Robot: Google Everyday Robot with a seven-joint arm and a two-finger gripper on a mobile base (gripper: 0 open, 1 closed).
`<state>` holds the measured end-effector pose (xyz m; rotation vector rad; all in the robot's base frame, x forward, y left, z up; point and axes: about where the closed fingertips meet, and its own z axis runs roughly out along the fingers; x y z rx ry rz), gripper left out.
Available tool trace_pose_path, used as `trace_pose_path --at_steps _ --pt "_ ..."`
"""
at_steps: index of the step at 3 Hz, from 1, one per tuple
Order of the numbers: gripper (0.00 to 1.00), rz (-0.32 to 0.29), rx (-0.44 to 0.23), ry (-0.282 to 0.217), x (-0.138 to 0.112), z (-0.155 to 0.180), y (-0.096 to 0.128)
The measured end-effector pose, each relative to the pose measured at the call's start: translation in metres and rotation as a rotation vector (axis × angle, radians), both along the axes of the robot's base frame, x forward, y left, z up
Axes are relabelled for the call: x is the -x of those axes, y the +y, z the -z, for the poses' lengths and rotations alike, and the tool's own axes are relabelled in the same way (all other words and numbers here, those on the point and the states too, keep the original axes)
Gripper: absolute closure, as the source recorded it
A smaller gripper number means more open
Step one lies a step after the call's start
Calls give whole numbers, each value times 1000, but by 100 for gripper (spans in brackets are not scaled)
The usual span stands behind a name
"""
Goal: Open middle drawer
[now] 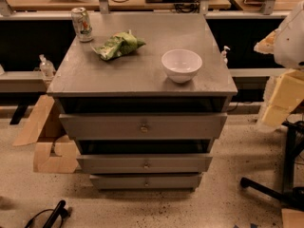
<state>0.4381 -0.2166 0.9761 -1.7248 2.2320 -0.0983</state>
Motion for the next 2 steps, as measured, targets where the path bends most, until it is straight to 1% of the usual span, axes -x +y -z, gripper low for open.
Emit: trace_pose_path --at_steps 1,2 --pt "0 -1 11 -6 -1 3 5" --pt "0 -24 -26 -10 8 26 22"
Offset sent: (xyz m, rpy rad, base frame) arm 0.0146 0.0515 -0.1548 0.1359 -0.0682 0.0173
